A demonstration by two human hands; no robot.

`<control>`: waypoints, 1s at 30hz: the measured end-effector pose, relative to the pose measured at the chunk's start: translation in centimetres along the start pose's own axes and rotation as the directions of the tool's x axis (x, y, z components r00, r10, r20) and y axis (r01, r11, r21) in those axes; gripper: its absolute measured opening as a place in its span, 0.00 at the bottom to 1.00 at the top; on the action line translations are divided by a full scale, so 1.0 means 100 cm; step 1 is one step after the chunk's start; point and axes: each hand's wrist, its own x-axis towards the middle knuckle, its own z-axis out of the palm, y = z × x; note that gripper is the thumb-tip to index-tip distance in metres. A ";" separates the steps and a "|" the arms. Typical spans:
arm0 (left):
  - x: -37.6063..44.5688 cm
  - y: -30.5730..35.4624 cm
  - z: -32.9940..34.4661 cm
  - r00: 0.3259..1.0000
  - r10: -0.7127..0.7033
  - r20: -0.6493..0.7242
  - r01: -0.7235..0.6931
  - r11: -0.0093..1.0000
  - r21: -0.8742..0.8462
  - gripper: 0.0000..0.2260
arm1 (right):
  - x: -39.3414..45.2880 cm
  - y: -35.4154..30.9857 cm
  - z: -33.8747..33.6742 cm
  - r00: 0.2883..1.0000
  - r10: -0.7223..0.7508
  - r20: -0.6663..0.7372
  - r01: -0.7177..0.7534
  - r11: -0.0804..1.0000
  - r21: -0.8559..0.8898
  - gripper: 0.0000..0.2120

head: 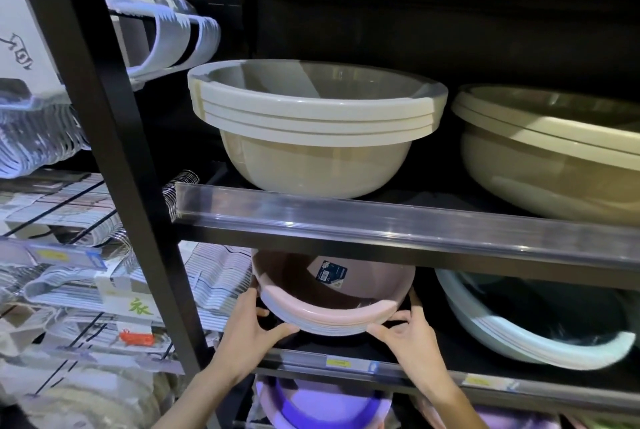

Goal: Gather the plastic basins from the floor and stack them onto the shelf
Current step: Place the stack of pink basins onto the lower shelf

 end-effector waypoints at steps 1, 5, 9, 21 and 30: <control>0.000 0.002 0.001 1.000 -0.001 -0.012 0.001 1.000 0.006 0.43 | 0.001 0.001 0.001 1.000 -0.005 -0.007 0.005 1.000 -0.003 0.27; 0.003 0.007 0.004 1.000 -0.009 -0.023 0.010 0.999 0.054 0.37 | 0.008 0.006 0.001 0.999 -0.021 -0.031 0.020 1.000 -0.006 0.27; 0.012 0.015 0.007 0.998 -0.045 -0.038 0.049 0.991 0.121 0.38 | 0.016 0.005 -0.001 0.998 -0.039 -0.049 0.037 0.998 -0.042 0.27; 0.011 0.022 0.008 0.998 -0.044 -0.049 0.052 0.982 0.183 0.34 | 0.009 0.002 -0.003 0.995 -0.084 -0.047 0.079 0.992 -0.101 0.23; -0.038 0.014 0.001 0.999 0.012 0.043 -0.020 0.981 0.193 0.49 | -0.025 0.009 -0.017 0.987 -0.161 -0.018 0.145 0.930 -0.338 0.45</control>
